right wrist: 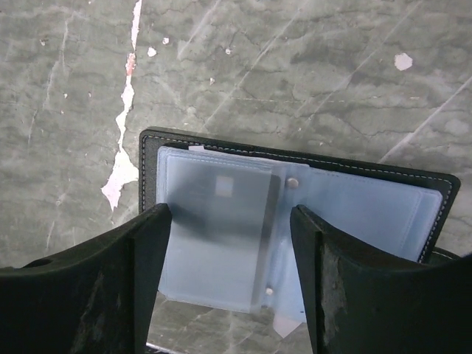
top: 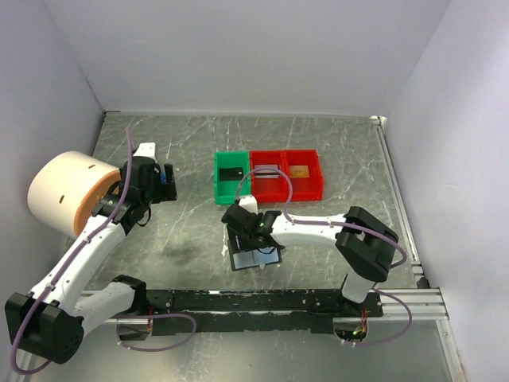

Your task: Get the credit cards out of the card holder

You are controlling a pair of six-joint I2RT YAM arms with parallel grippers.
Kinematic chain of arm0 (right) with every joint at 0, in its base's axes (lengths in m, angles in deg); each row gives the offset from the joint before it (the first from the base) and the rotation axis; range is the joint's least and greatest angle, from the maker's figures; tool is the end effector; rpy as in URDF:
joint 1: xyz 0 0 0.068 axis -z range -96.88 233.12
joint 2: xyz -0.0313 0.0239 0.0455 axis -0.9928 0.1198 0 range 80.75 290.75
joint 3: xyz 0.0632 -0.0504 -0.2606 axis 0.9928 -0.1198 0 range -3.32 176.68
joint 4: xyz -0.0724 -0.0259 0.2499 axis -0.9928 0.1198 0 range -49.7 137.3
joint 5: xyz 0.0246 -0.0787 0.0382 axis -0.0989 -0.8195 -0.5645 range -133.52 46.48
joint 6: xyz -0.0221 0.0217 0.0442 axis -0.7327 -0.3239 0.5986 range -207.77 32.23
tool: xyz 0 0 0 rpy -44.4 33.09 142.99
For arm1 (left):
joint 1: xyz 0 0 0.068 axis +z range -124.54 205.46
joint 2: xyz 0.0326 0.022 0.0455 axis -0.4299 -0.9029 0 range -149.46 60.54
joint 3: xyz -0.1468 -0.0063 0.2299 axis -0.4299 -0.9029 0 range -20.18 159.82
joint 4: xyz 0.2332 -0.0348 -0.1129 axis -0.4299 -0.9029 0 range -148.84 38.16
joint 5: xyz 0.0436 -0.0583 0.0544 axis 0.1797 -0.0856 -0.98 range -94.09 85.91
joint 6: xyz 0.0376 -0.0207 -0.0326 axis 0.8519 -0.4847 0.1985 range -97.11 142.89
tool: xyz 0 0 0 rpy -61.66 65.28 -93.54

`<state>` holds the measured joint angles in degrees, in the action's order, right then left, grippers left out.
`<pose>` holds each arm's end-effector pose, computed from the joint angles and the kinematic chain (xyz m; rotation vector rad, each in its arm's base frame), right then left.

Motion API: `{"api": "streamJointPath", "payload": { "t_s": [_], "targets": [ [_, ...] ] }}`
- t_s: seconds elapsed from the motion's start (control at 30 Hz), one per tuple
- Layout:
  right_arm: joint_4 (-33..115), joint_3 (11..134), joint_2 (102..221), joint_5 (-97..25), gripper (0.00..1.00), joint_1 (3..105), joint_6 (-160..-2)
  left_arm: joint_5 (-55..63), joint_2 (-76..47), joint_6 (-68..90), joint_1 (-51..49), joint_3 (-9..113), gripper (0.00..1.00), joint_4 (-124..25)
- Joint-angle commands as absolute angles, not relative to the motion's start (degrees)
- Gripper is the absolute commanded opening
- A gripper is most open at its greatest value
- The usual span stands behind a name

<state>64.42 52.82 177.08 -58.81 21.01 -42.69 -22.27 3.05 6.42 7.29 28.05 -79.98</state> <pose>0.1588 0.2802 0.1660 -0.3124 2.6341 0.2753 0.2079 -0.0565 0.2905 -0.1399 2.1815 0.0121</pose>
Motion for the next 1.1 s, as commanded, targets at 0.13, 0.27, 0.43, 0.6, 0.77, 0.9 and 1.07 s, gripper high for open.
{"api": "streamJointPath", "payload": {
  "t_s": [0.13,0.27,0.43,0.6,0.77,0.9,1.07],
  "targets": [
    [65.3,53.6,179.8,-59.0,0.61,20.5,-41.5,-21.6,2.6,7.2,7.8,28.4,0.96,-79.4],
    [67.4,55.2,180.4,-60.5,0.61,20.5,-41.7,-21.3,2.5,7.3,7.8,28.3,0.96,-79.3],
    [68.3,56.3,180.4,-61.4,0.66,20.0,-42.6,-21.2,2.4,7.3,7.8,28.4,0.96,-79.2],
    [71.0,58.5,181.3,-63.6,0.63,18.8,-43.2,-21.2,2.5,7.3,7.8,28.4,0.95,-79.2],
    [73.6,62.0,180.9,-66.1,0.65,17.0,-43.9,-21.2,2.3,7.3,7.8,28.4,0.95,-79.3],
    [73.1,61.9,179.3,-66.5,0.66,16.8,-43.6,-21.2,2.2,7.4,7.8,28.5,0.95,-79.3],
    [71.0,59.5,179.6,-65.0,0.65,16.9,-41.8,-21.1,2.2,7.4,7.8,28.5,0.95,-79.4]
  ]
}}
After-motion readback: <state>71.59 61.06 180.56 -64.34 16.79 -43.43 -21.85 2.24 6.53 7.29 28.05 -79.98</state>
